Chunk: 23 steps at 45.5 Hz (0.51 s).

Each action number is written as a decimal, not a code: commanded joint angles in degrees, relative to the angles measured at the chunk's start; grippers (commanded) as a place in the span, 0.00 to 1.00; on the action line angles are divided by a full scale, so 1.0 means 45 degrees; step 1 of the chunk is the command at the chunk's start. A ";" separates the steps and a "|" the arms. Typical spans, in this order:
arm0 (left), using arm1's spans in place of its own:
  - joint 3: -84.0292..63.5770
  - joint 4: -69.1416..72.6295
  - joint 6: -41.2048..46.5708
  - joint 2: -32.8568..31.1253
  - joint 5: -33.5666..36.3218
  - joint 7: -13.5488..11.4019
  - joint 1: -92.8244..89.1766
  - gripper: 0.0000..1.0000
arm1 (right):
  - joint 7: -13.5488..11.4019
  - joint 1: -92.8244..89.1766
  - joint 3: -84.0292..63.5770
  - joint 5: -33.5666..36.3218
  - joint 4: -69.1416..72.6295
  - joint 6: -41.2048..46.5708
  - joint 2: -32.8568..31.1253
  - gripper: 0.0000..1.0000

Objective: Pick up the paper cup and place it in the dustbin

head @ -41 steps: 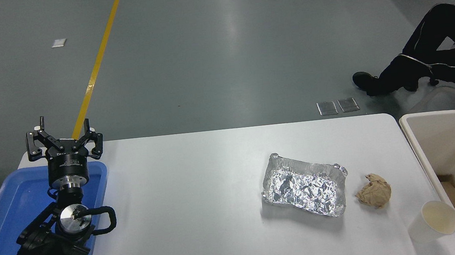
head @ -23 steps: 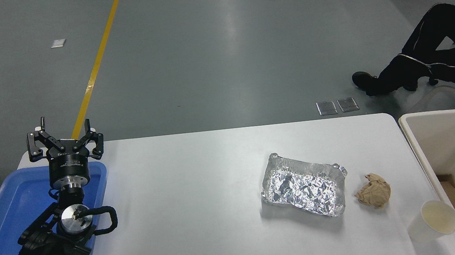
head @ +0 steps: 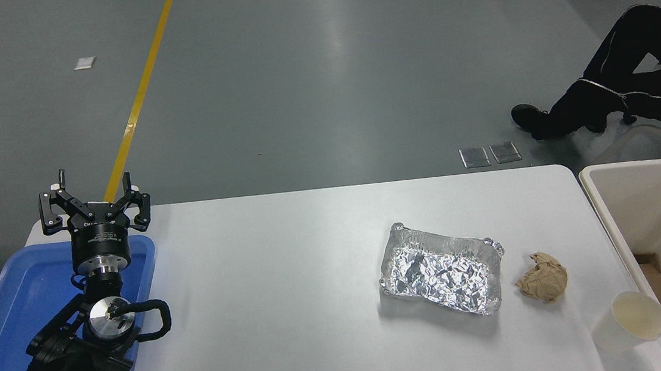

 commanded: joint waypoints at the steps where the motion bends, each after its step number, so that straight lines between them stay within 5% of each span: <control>1: 0.0005 0.0000 -0.0005 0.0001 -0.0011 -0.0002 0.0000 0.99 | 0.0004 0.0152 -0.0369 -0.0056 -0.0173 0.0013 0.0062 1.00; 9: 0.0005 0.0000 -0.0005 0.0001 0.0009 -0.0002 0.0000 0.99 | -0.0015 0.0794 -0.0311 -0.0056 0.0761 0.0013 -0.0210 1.00; 23: 0.0005 0.0000 -0.0005 0.0001 0.0009 -0.0002 0.0000 0.99 | -0.0015 0.4096 -0.0719 -0.0017 0.7266 0.0246 -0.4077 1.00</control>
